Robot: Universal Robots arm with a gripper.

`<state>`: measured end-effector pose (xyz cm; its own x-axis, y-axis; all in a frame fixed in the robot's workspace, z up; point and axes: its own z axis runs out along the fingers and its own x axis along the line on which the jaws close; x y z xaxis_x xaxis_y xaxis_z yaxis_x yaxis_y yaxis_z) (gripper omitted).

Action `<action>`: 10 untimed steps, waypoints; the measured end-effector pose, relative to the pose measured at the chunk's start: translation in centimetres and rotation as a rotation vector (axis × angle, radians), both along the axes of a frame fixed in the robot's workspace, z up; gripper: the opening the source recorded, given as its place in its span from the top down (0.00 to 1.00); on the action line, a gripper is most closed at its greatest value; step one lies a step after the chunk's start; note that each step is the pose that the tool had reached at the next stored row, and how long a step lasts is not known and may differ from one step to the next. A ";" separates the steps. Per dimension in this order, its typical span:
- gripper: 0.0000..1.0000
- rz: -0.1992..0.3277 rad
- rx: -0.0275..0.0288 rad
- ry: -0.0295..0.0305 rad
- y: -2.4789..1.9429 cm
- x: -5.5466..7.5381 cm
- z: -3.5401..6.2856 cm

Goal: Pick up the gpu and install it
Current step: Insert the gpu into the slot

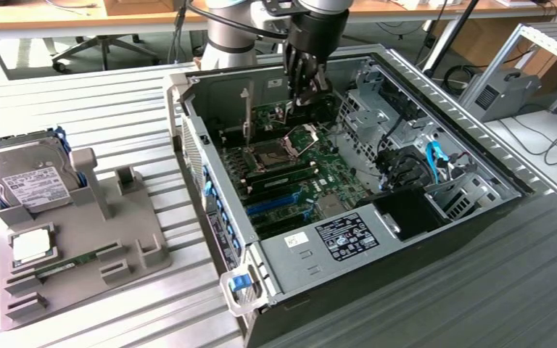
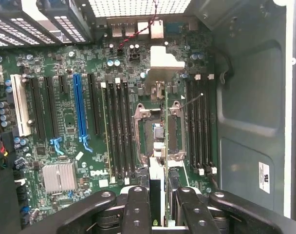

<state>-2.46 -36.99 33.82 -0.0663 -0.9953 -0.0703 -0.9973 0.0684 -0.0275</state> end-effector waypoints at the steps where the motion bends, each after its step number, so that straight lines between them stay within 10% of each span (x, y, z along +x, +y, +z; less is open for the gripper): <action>1: 0.74 0.006 0.0000 0.0000 0.02 0.0 0.00; 4: 0.74 0.009 0.0000 0.0001 0.13 0.0 0.00; 10: 0.74 0.010 0.0004 0.0655 0.30 0.0 -0.02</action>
<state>-2.46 -36.69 33.80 -0.0612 -0.9959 -0.0665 -0.9976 0.0588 0.0379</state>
